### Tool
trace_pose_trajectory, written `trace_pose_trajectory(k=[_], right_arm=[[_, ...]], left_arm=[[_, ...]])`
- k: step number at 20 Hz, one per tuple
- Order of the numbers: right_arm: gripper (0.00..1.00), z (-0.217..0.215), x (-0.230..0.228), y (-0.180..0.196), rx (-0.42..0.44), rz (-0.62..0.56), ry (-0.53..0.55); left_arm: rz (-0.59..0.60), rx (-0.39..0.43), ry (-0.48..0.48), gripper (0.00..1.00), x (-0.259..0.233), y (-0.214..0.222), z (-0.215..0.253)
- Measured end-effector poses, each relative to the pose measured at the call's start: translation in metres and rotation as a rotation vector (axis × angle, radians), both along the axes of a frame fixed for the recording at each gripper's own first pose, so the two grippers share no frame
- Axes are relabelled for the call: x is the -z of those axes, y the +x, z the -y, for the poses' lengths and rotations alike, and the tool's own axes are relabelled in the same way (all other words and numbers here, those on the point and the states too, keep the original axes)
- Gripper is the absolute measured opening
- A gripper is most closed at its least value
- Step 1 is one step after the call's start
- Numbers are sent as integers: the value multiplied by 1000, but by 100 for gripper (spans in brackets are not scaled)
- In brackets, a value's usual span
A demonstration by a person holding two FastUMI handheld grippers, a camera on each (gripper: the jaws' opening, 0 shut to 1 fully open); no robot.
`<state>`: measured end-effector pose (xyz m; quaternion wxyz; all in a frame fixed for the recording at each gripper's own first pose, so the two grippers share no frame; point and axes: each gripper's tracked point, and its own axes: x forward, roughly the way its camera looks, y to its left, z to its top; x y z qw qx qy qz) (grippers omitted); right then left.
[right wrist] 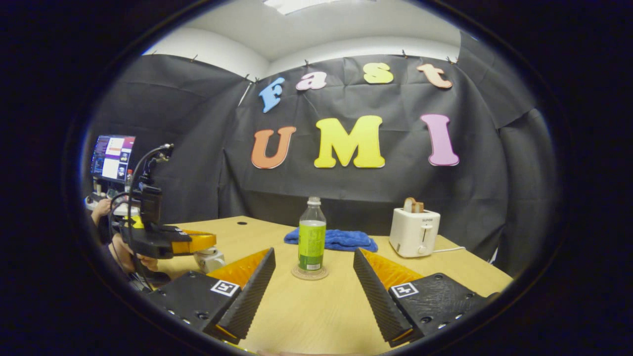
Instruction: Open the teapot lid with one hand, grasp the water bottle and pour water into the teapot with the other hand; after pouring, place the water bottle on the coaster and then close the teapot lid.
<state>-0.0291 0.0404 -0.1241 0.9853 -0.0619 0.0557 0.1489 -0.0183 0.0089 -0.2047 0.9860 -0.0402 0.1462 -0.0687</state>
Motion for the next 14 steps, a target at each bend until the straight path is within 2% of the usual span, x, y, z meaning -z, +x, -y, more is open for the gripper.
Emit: trace_pose_trajectory(k=[1, 5, 6, 11, 12, 14], right_arm=[[98, -1, -1, -1, -2, 3, -3], [98, -2, 2, -6, -5, -7, -2], [95, -1, 3, -7, -2, -9, -3], [98, -2, 3, -9, 0, -12, -2], [95, -4, 4, -9, -4, -13, -2], [98, -6, 6, -11, -7, -22, -3]], left_arm=[[7, -5, 8, 6, -1, 1, 0], [9, -18, 25, 7, -1, 2, -1], [10, -17, 27, 7, -1, 3, -1], [15, -32, 18, 8, 0, 4, -2], [7, -17, 14, 8, 3, 3, 3], [-7, -14, 43, 12, 8, 2, 6]])
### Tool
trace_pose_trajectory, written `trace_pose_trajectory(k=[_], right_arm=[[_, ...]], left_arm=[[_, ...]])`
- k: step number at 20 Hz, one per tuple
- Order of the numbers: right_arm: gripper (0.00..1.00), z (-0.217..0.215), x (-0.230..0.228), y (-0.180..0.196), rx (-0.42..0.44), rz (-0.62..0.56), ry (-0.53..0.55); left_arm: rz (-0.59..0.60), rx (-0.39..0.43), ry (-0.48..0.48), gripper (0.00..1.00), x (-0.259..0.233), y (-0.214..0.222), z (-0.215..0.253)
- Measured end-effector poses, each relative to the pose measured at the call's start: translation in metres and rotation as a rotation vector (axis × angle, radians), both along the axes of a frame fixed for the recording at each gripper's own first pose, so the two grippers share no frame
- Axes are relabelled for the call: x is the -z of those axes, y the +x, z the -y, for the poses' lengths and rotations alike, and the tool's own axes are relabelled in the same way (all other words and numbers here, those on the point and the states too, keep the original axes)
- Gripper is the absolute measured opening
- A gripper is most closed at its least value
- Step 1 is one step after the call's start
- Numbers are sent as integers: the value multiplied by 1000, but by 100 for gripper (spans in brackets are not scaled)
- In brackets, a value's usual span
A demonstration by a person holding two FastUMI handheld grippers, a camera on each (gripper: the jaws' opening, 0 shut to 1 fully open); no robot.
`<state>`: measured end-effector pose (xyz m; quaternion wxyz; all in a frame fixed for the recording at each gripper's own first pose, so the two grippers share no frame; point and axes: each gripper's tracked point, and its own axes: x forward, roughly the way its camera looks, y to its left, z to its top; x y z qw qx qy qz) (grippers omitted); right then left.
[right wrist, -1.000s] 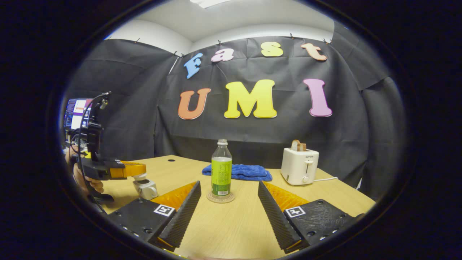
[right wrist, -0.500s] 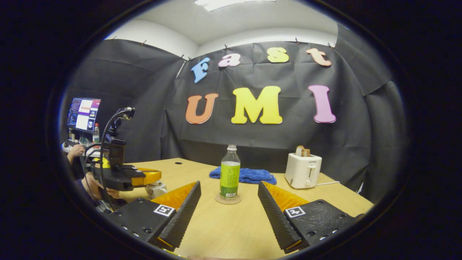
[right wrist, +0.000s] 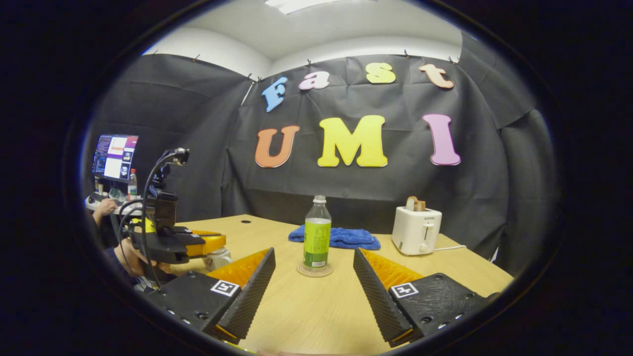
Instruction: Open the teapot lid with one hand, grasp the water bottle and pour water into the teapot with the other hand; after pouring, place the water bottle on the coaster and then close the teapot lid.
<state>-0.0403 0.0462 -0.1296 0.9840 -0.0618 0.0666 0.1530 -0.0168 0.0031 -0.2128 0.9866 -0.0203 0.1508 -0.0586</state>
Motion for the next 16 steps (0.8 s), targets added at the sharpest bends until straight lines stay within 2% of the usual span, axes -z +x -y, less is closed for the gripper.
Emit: trace_pose_trajectory(k=[2, 3, 4, 7, 9, 10, 11, 12, 13, 16], right_arm=[[95, -3, 0, -3, -5, -6, 5], [98, -3, 0, -3, -6, -6, 3], [95, -4, -1, -4, -7, -6, -3], [95, -4, -6, -7, 5, 1, -10], [98, -1, -11, -7, 27, 8, -7], [95, 0, -15, -8, 39, 11, -8], [95, 2, -20, -9, 54, 19, -9], [95, 3, -24, -10, 69, 25, -11], [95, 4, -28, -11, 86, 30, -13], [95, 6, -40, -14, 125, 36, -16]], left_arm=[[-11, 6, 18, 21, -1, -2, 1], [-23, 8, 21, 24, 0, -3, 3], [-30, 14, 18, 39, -2, -4, 5], [-30, 31, -8, 48, -17, -10, 12], [-11, 46, -26, 65, -32, -14, 17], [-1, 46, -25, 77, -40, -16, 18], [10, 36, -19, 83, -48, -16, 15], [15, 27, -11, 96, -57, -21, 13], [17, 28, -8, 100, -60, -22, 14], [0, 21, -11, 100, -72, -30, 11]])
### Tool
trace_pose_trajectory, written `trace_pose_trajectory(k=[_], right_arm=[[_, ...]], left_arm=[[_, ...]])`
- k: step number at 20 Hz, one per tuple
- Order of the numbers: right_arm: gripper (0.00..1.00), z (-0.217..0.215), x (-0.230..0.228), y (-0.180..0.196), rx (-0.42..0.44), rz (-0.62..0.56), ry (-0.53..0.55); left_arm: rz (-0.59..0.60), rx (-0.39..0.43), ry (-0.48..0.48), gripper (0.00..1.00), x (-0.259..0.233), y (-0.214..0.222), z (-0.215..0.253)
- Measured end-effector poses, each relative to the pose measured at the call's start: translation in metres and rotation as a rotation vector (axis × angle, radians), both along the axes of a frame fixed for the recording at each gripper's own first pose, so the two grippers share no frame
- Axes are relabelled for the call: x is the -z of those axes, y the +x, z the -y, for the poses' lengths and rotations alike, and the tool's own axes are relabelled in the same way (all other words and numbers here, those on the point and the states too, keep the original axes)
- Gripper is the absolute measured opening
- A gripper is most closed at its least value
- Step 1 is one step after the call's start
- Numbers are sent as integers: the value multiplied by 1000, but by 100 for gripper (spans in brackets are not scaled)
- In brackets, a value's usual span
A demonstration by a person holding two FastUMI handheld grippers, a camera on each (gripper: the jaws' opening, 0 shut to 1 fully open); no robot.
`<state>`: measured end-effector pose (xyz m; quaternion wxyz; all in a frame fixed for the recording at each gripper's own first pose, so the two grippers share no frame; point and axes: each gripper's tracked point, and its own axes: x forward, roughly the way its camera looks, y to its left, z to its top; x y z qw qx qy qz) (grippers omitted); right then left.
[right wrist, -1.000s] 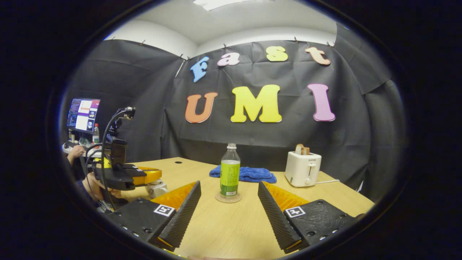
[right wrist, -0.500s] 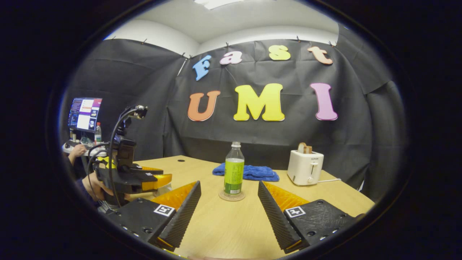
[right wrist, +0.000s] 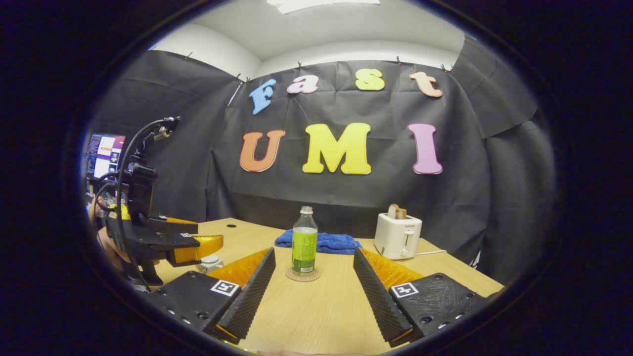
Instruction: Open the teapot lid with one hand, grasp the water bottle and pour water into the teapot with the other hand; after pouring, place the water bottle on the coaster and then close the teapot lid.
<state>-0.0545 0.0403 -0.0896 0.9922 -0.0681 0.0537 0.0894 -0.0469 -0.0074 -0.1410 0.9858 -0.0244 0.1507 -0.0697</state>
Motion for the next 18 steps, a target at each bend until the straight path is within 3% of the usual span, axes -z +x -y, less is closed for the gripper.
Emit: trace_pose_trajectory(k=[4, 13, 18], right_arm=[[98, 11, -16, -4, 62, 10, -16], [95, 30, -32, -11, 141, -9, 7], [95, 36, -40, -21, 165, 3, -24]], left_arm=[[-35, -28, -37, 100, -17, -14, -9], [96, -34, -33, 99, -78, -40, -20], [90, -51, -36, 99, -82, -47, -25]])
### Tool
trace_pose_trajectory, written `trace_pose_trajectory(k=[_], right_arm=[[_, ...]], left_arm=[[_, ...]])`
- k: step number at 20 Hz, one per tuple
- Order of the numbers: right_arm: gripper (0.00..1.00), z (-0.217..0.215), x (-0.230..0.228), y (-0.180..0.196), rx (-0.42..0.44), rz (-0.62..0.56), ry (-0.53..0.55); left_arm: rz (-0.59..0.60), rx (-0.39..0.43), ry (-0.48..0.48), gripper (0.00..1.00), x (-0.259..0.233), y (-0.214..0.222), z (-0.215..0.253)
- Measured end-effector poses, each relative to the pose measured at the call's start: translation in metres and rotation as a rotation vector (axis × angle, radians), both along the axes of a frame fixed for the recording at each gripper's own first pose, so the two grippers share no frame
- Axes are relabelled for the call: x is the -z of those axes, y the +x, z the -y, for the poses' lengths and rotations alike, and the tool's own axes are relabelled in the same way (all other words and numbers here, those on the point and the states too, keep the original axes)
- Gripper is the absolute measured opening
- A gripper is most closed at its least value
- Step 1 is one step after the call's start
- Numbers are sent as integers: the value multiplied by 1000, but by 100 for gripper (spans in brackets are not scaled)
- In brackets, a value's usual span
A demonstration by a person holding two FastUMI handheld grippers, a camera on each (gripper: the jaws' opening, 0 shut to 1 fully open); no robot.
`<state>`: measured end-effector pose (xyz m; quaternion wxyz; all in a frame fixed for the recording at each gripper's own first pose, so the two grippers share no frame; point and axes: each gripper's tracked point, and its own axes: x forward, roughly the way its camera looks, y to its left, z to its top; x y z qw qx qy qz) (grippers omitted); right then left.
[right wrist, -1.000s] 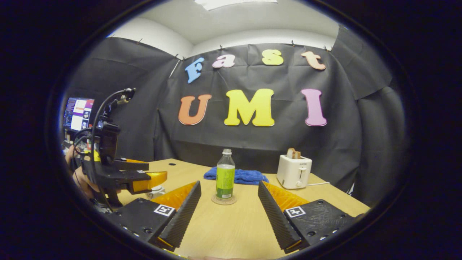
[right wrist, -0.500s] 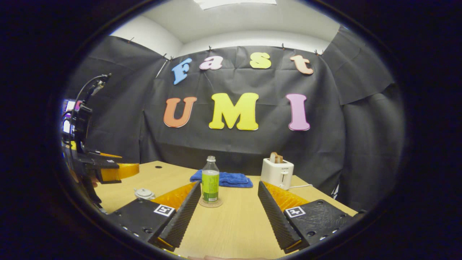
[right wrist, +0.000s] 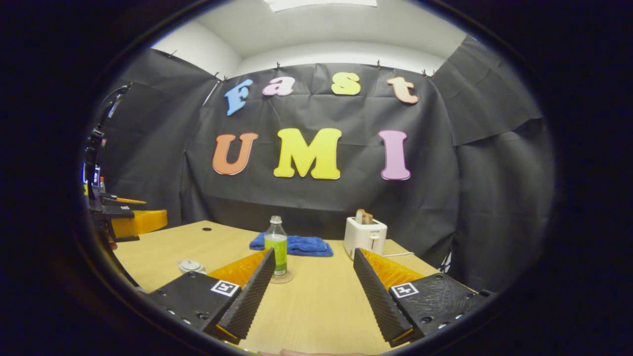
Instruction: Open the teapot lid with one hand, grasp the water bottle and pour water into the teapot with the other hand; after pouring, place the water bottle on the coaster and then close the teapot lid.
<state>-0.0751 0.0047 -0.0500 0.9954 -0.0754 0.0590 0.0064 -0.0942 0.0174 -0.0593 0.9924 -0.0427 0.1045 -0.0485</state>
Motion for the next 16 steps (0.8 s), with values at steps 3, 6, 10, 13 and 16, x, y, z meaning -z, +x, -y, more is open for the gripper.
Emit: trace_pose_trajectory(k=[3, 6, 10, 13, 16], right_arm=[[95, -4, -1, -4, 0, -2, -15], [95, -15, -1, -2, -26, -9, -7], [95, -27, -3, 4, -28, -13, -6], [98, -31, -4, 6, -19, -19, -15], [95, -34, -7, 9, -15, -17, -33]], left_arm=[[9, 2, -5, 100, -4, -2, -1], [24, 16, -11, 100, -9, -4, -1], [37, 23, -9, 99, -12, -7, -2], [45, 28, -9, 99, -16, -8, -2], [48, 40, -8, 99, -16, -9, 0]])
